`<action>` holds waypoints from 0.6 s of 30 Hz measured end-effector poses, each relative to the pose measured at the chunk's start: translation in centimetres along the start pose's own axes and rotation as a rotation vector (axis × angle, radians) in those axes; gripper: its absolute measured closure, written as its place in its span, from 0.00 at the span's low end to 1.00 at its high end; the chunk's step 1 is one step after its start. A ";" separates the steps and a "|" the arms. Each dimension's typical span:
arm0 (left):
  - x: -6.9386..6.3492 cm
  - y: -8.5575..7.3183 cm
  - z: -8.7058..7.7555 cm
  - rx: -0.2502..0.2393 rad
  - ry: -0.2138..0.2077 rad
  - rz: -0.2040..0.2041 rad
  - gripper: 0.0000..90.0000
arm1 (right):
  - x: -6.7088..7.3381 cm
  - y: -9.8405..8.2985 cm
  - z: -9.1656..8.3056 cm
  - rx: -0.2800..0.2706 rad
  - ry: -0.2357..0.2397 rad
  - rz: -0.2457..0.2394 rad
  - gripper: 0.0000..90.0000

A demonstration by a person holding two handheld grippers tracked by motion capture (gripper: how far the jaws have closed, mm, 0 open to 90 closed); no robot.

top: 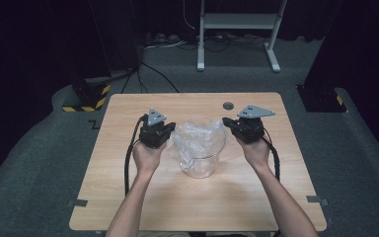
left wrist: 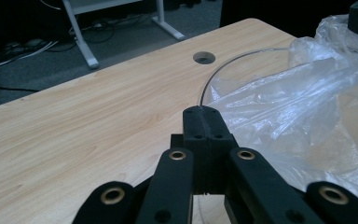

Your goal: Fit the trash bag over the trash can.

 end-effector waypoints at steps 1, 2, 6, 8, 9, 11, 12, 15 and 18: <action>0.1 0.0 0.1 -0.001 0.002 -0.001 1.00 | 0.0 0.0 0.2 0.000 0.003 0.002 1.00; 0.1 0.0 0.1 0.000 0.002 -0.006 1.00 | 0.0 0.0 0.3 0.005 0.006 0.006 1.00; 0.1 0.0 0.0 0.000 0.007 -0.003 1.00 | 0.3 -0.3 0.0 -0.014 0.024 -0.009 0.80; 0.2 0.0 0.0 0.001 0.008 -0.005 1.00 | 0.9 -0.2 -0.9 -0.051 0.047 -0.047 0.75; 0.2 0.1 0.0 0.000 0.011 -0.007 1.00 | 1.3 0.0 -1.2 -0.063 0.061 -0.069 0.73; 0.2 0.1 0.1 0.000 0.009 -0.004 1.00 | 2.1 0.4 -1.7 -0.068 0.095 -0.118 0.71; 0.2 0.1 0.1 -0.001 0.009 -0.003 1.00 | 2.4 0.6 -1.7 -0.065 0.110 -0.132 0.70; 0.2 0.1 0.1 0.002 0.010 -0.003 1.00 | 3.2 1.1 -0.9 -0.016 0.151 -0.183 0.69; 0.3 0.1 -0.2 -0.004 0.011 -0.007 1.00 | 3.6 1.0 0.4 0.068 0.181 -0.219 0.72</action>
Point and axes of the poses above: each handheld gripper's, and its own axes: z roughly forward along the jaws, y roughly out of its top, x roughly to its left, the point moved 1 cm from there along z, roughly forward along the jaws, and after that the axes turned 7 degrees about y, right-handed, at the moved point
